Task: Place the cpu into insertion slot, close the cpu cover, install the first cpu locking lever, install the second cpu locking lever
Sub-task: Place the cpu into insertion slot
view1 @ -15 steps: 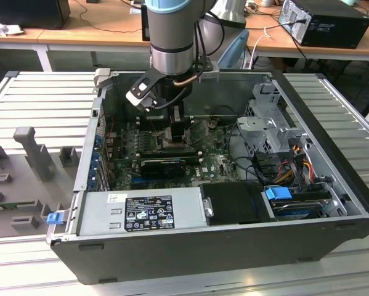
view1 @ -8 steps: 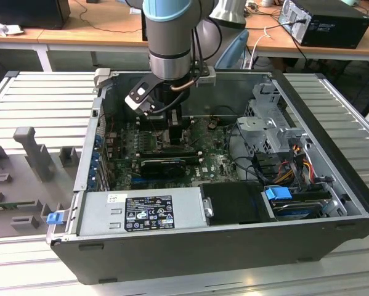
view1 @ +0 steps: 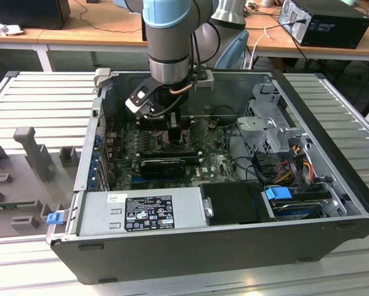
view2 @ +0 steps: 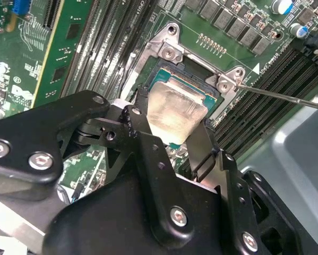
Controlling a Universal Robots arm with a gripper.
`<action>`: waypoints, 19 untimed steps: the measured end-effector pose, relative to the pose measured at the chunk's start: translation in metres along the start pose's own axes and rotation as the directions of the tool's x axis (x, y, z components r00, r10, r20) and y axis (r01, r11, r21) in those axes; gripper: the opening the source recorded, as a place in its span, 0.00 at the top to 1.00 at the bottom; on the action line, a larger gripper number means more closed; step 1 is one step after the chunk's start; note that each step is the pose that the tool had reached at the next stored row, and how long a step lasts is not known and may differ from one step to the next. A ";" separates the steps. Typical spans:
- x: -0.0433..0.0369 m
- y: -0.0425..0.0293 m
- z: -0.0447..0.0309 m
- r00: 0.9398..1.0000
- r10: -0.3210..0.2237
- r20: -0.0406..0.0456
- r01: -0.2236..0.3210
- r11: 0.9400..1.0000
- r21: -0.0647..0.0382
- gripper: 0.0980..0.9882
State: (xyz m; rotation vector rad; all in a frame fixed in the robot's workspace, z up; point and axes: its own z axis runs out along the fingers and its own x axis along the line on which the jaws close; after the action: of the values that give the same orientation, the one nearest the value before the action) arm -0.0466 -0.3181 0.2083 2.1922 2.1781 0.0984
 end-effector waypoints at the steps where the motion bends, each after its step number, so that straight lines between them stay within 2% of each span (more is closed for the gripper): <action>1: 0.0000 -0.0001 0.0010 1.000 0.001 0.000 -0.001 1.000 0.000 0.52; 8: -0.0001 -0.0006 0.0076 1.000 0.001 0.000 -0.001 1.000 0.001 0.52; 19: 0.0000 -0.0005 0.0083 1.000 0.001 0.000 -0.001 1.000 0.001 0.52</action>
State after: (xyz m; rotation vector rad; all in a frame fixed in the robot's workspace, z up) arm -0.0464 -0.3180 0.2000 2.1938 2.1774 0.0969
